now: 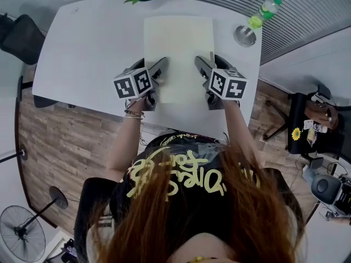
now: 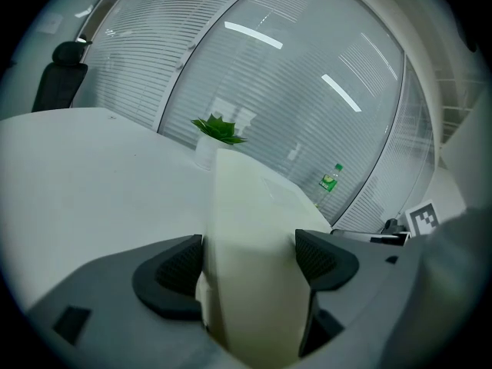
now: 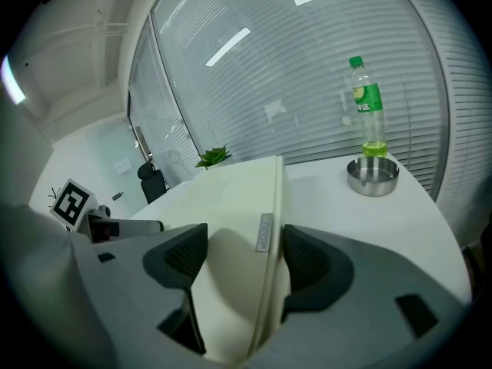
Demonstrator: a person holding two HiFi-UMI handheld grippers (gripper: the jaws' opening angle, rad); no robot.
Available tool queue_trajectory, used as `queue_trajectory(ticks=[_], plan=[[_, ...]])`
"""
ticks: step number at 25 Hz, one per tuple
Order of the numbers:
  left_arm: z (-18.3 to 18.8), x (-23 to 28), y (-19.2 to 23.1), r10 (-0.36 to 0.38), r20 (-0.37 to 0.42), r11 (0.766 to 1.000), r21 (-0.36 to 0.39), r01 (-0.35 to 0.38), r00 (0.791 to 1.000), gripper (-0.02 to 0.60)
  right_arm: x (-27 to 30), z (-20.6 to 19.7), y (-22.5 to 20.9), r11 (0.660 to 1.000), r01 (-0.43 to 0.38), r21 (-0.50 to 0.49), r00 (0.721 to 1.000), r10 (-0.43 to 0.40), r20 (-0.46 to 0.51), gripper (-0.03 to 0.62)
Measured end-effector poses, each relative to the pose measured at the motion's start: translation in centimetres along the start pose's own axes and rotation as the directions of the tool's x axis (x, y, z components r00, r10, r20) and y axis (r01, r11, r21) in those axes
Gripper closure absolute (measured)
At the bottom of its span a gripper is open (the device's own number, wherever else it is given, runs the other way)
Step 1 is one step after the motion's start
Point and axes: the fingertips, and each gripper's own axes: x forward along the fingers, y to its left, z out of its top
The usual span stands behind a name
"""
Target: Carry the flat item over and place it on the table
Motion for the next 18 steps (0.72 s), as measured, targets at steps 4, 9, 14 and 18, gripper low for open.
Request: queue_trajectory(ticks=[4, 9, 14, 18], plan=[[-0.12, 0.08, 0.11, 0.011, -0.010, 1.000, 0.003, -0.011, 1.000, 0.204, 0.20, -0.15, 0.02, 1.000, 0.008, -0.006, 1.000, -0.009, -0.015, 0.279], [-0.19, 0.02, 0.11, 0.021, -0.015, 1.000, 0.002, -0.021, 1.000, 0.204, 0.20, -0.18, 0.02, 1.000, 0.011, -0.003, 1.000, -0.012, -0.022, 0.281], [-0.32, 0.18, 0.24, 0.028, -0.030, 1.000, -0.001, -0.028, 0.999, 0.206, 0.35, -0.34, -0.11, 1.000, 0.027, -0.005, 0.999, -0.027, -0.037, 0.281], [-0.39, 0.35, 0.41, 0.030, -0.040, 1.000, -0.006, -0.031, 0.999, 0.206, 0.60, -0.37, -0.12, 1.000, 0.023, -0.002, 0.999, -0.023, -0.040, 0.281]])
